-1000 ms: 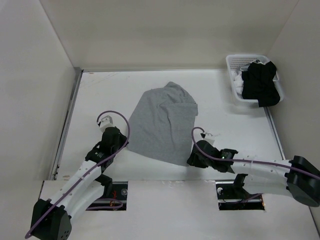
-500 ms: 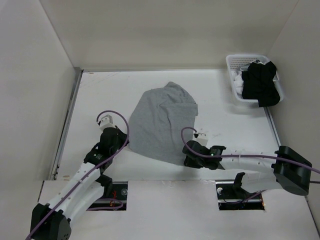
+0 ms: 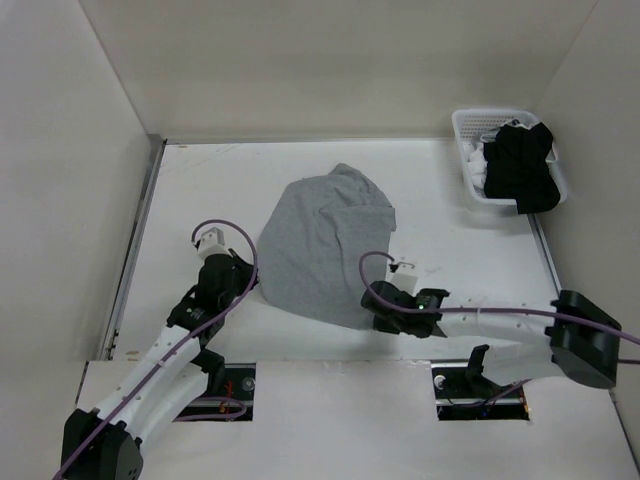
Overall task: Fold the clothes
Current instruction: Flatten the tank top out
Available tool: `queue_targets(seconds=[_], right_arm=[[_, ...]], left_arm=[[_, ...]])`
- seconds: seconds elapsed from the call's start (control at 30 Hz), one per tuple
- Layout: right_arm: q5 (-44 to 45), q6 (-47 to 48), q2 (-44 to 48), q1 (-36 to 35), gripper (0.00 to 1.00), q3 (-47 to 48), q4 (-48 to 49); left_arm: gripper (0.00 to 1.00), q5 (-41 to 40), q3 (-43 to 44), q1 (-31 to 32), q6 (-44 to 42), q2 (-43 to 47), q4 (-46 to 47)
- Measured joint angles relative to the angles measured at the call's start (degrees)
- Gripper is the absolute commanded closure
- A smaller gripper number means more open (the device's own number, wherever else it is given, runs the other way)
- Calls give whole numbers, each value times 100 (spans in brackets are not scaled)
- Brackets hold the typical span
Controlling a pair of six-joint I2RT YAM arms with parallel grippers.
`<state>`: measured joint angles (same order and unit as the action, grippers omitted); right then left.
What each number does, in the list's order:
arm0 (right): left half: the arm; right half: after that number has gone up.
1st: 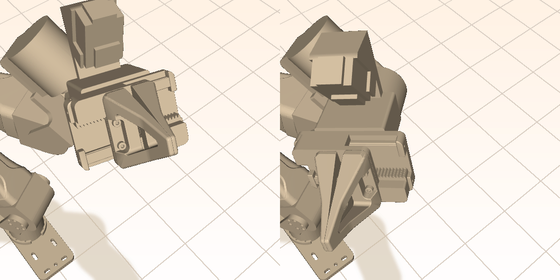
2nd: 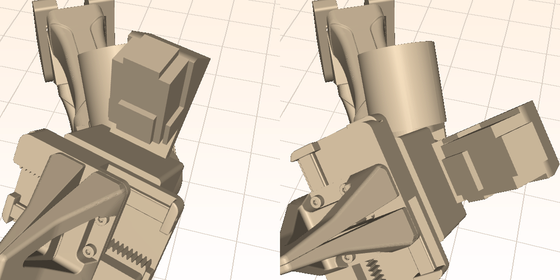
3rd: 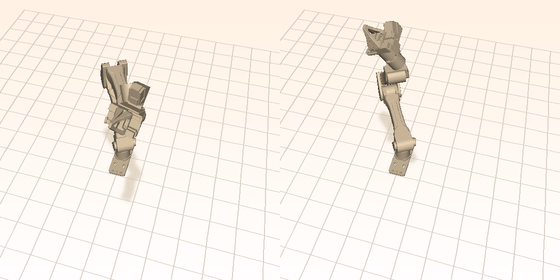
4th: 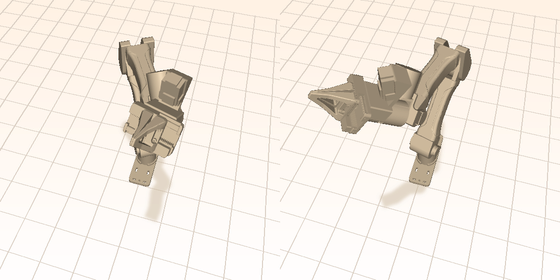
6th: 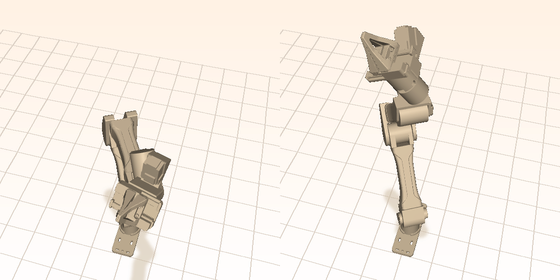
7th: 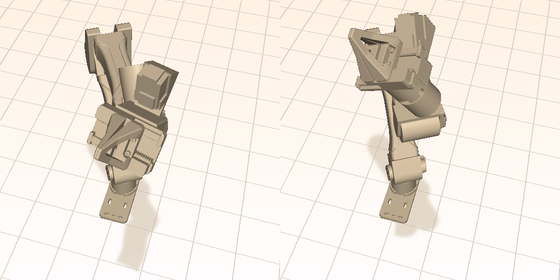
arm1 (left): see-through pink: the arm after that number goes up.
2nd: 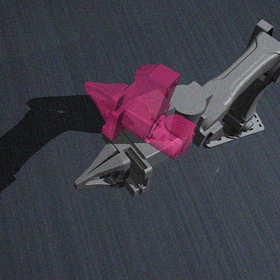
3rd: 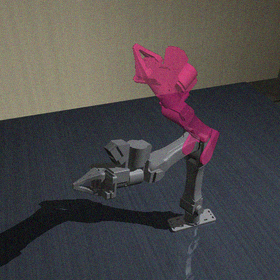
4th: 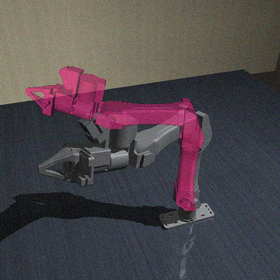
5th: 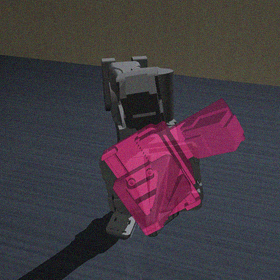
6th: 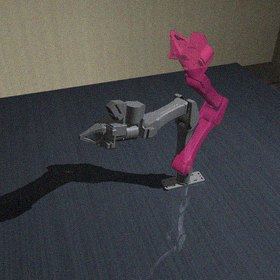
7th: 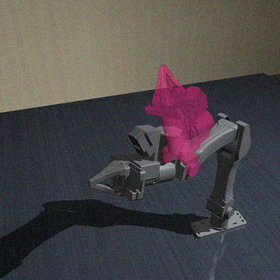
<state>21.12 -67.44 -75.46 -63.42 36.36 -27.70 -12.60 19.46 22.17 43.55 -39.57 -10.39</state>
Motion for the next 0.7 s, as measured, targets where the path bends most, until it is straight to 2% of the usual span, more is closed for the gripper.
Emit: queue_targets(seconds=[0.1, 0.17, 0.23, 0.33, 0.43, 0.57, 0.7], right_arm=[[461, 79, 846, -13, 100, 35, -444], [953, 334, 1683, -42, 100, 385, -903], [1427, 713, 2350, -44, 100, 1097, -1158], [2116, 1661, 2865, -44, 100, 2704, -1180], [2664, 2728, 2889, -214, 100, 4251, -951], [3348, 4374, 2555, -1043, 100, 6118, -271], [3797, 6094, 2050, -1580, 100, 7104, 831]], left_arm=[[100, 15, 133, 13, 79, 63, -101], [100, 7, 457, 59, 155, 232, -249], [100, -44, 1034, 157, 201, 391, -352], [100, -208, 2282, 317, 181, 461, -267], [100, -400, 3541, 452, 66, 433, 59], [100, -592, 5134, 501, -210, 234, 334], [100, -627, 6513, 527, -483, -131, 520]])
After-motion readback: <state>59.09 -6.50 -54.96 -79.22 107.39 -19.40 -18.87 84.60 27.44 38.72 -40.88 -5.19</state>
